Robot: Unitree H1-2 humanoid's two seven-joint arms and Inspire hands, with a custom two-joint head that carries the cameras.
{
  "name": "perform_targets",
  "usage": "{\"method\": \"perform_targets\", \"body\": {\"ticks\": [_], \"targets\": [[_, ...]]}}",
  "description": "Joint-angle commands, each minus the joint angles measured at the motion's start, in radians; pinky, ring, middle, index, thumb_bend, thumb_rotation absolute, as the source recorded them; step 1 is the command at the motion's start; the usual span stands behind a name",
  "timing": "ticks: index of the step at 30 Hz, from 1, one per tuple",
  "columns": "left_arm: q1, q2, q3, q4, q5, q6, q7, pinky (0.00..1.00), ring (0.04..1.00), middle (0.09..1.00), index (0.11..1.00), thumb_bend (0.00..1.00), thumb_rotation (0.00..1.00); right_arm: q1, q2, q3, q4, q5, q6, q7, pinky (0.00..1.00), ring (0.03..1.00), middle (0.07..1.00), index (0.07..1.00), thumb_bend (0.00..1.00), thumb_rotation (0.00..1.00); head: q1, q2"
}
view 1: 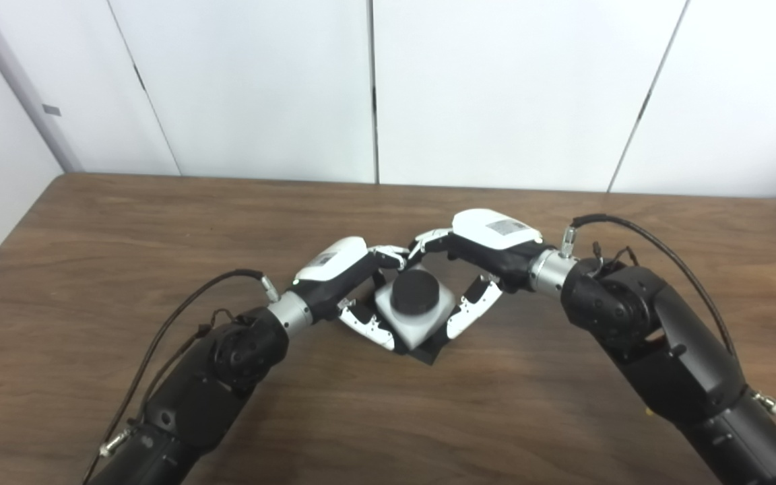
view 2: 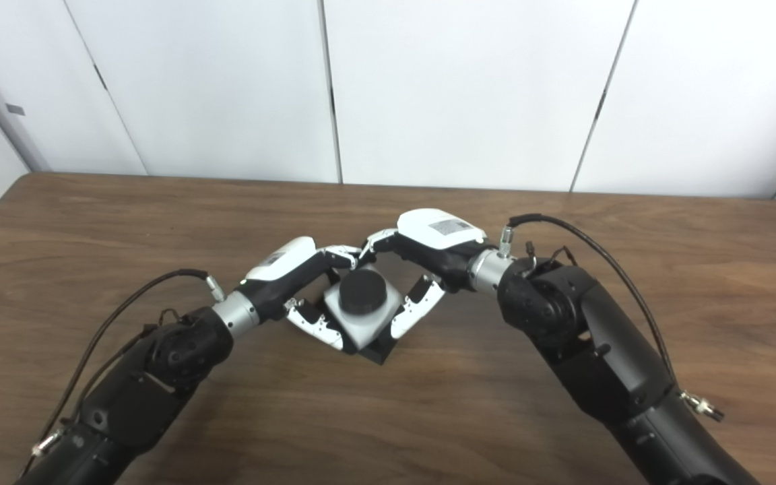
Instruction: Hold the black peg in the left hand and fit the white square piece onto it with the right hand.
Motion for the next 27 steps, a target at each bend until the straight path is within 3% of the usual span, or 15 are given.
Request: {"method": "perform_targets", "body": {"ticks": [1,20,27], "targets": [[0.029,-0.009,-0.04,0.034,0.017,0.018,-0.066,0.8,0.882,0.855,0.547,1.0,0.17,-0.04,0.006,-0.011,-0.029,0.003,0.004,0.006,0.72,0.85,0.883,0.964,1.0,0.43,0.001,0.001],[0.029,-0.01,-0.044,0.036,0.023,0.014,-0.064,0.79,0.874,0.854,0.545,1.0,0.16,-0.028,0.004,-0.019,-0.023,-0.002,-0.002,0.005,0.69,0.825,0.867,0.924,1.0,0.39,0.0,0.002],[0.031,-0.01,-0.047,0.033,0.026,0.027,-0.068,0.79,0.88,0.856,0.547,1.0,0.16,0.005,-0.003,-0.131,-0.056,0.031,0.002,-0.074,0.67,0.788,0.839,0.859,0.79,0.15,-0.006,-0.003]]}}
